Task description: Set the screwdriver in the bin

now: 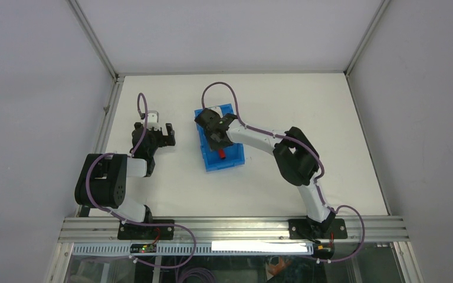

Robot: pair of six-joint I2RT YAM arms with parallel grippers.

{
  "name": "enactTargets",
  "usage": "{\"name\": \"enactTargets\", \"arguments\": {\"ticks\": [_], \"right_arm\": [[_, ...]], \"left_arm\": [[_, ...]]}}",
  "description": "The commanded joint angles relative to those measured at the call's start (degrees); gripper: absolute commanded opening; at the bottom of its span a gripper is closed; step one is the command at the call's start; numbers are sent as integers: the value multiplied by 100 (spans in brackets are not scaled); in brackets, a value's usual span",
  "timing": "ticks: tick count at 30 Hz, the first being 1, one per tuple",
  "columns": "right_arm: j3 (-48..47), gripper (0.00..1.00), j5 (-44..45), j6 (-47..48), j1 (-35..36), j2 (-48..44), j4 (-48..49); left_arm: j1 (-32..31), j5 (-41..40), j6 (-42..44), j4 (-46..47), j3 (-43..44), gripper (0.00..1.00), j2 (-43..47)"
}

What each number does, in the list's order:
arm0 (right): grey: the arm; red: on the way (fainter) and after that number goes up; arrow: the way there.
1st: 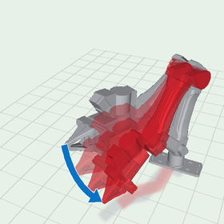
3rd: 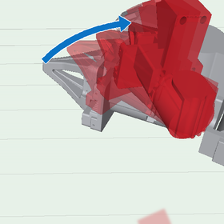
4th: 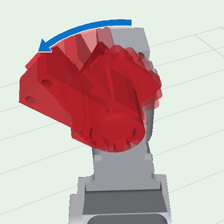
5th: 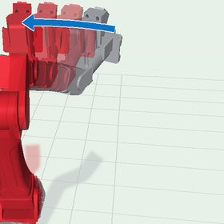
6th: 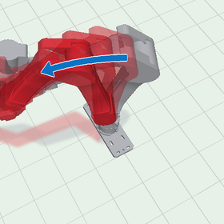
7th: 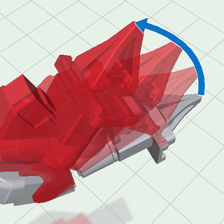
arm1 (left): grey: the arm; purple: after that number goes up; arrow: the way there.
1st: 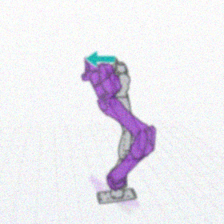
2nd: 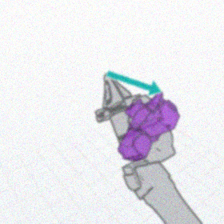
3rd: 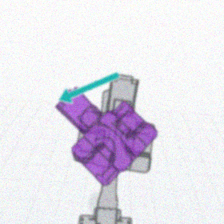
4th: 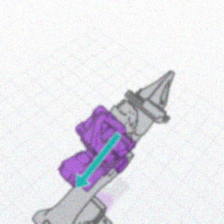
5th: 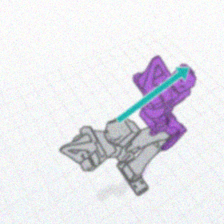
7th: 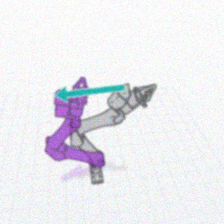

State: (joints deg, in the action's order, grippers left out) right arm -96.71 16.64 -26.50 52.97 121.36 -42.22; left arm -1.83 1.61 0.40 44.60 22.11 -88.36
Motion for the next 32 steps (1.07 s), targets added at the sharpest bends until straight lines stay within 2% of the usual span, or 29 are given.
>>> {"name": "enactTargets", "arguments": {"ticks": [1, 4, 8, 10, 11, 16, 19, 24, 28, 32], "right_arm": [[-718, 50, 482, 244, -2, -500, -171], [-1084, 54, 711, 517, -14, -765, -381], [-1175, 72, 805, 984, -144, -1207, -578], [-960, 97, 778, 1132, -359, -1528, -678], [-869, 99, 768, 1152, -497, -1694, -720], [229, 99, 498, 1368, -1670, -2761, -700], [820, 99, -56, 1500, -2863, -3448, -594], [1590, 99, 292, 1409, -4257, -4182, -670], [2301, 99, 237, 1523, -4729, -4711, -287], [2442, 99, -215, 1309, -4998, -4938, -133]], "left_arm": [[-10, 83, -120, 163, -22, 99, 201], [-11, 77, -120, 163, -22, 99, 200], [-11, 77, -120, 163, -21, 99, 198], [-8, 76, -120, 163, -22, 99, 203], [-11, 77, -120, 163, -22, 99, 199], [-7, 75, -120, 163, -22, 99, 201], [-10, 80, -120, 163, -27, 99, 202], [-9, 76, -118, 163, -22, 99, 200], [-9, 73, -119, 164, -22, 99, 202], [-9, 79, -120, 163, -22, 99, 197]]}}
